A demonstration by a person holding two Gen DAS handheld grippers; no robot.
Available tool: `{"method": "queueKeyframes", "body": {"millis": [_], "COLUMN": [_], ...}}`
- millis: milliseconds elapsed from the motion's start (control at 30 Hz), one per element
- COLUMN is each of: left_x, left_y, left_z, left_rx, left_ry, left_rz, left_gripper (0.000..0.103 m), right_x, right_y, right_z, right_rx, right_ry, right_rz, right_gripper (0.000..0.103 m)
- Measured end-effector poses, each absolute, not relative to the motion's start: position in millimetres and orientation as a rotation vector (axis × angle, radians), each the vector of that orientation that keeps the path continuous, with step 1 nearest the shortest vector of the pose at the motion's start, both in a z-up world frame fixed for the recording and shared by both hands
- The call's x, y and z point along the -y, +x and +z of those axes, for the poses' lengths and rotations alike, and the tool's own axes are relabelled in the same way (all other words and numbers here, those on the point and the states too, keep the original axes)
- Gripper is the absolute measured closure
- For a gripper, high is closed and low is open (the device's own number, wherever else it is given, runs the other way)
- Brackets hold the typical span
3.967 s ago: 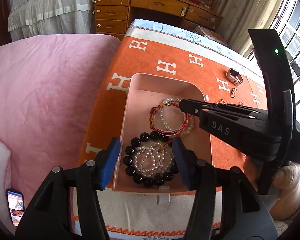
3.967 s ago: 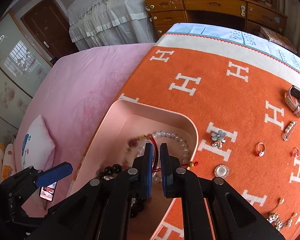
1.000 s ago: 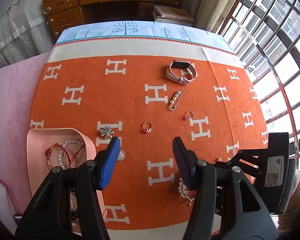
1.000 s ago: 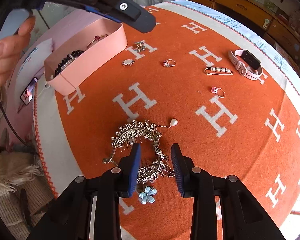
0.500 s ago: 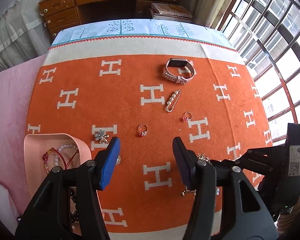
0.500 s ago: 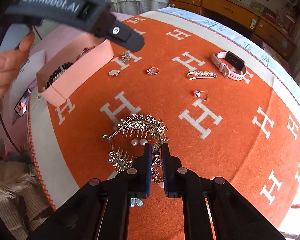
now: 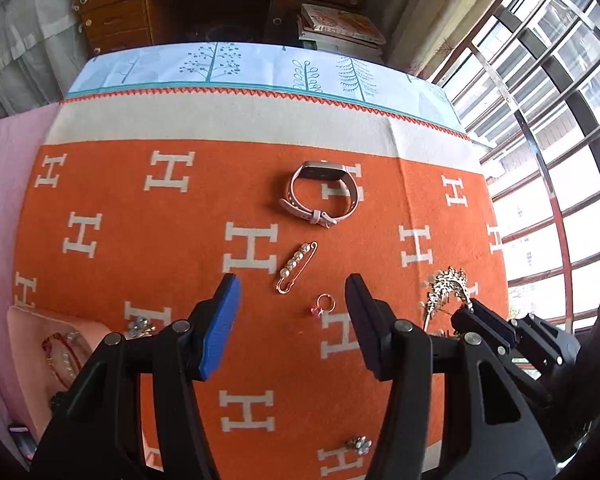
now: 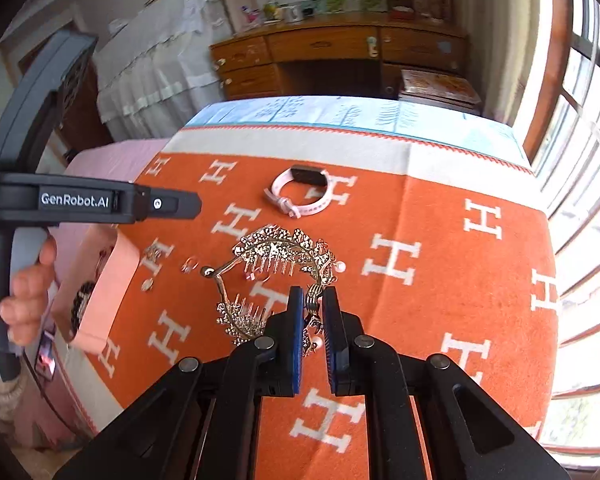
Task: Organize jewelry
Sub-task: 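Grasp the silver rhinestone hair comb with the right tool, then lift the hair comb with right tool while left tool grasps the pink watch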
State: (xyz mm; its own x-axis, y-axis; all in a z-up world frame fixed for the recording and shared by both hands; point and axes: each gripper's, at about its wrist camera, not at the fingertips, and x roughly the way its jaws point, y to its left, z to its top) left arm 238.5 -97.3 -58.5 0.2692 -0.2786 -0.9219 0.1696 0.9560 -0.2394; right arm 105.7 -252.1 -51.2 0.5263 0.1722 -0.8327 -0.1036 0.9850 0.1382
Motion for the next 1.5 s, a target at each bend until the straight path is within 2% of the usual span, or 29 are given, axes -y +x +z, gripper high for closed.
{"method": "queueKeyframes", "body": {"millis": [233, 333, 500, 700, 800, 900, 1200, 1500], "left_x": [104.5, 113.0, 122.7, 127.0, 130.6, 134.5, 131.1, 66.0], "left_y": [283.6, 291.7, 297.8, 304.0, 304.7, 306.3, 289.4, 220.3], "left_z": [-97.2, -112.6, -125.4, -135.6, -138.2, -137.8, -103.2, -29.8], "left_rx": [-1.276, -1.316, -1.323, -1.329, -1.319, -1.306, -1.217, -1.114], "left_ry": [-0.272, -0.29, -0.304, -0.321, -0.293, -0.262, -0.19, -0.149], "left_rz": [-0.174, -0.158, -0.121, -0.096, -0.078, -0.071, -0.132, -0.189], "left_gripper": [0.055, 0.065, 0.069, 0.085, 0.089, 0.099, 0.1, 0.1], "right_x": [297.9, 305.0, 307.6, 306.9, 310.6, 315.4, 324.3, 301.9], "right_y": [119.6, 123.2, 129.2, 129.0, 127.9, 127.5, 121.8, 99.4], "right_z": [-65.2, -75.5, -88.4, -96.6, -98.8, -103.3, -101.1, -60.6], "right_rx": [-0.962, -0.964, -0.962, -0.945, -0.944, -0.95, -0.943, -0.883], "right_ry": [0.214, 0.236, 0.251, 0.239, 0.257, 0.266, 0.299, 0.282], "right_rz": [0.104, 0.107, 0.137, 0.169, 0.174, 0.169, 0.142, 0.165], "right_gripper": [0.094, 0.094, 0.094, 0.094, 0.094, 0.094, 0.094, 0.094]}}
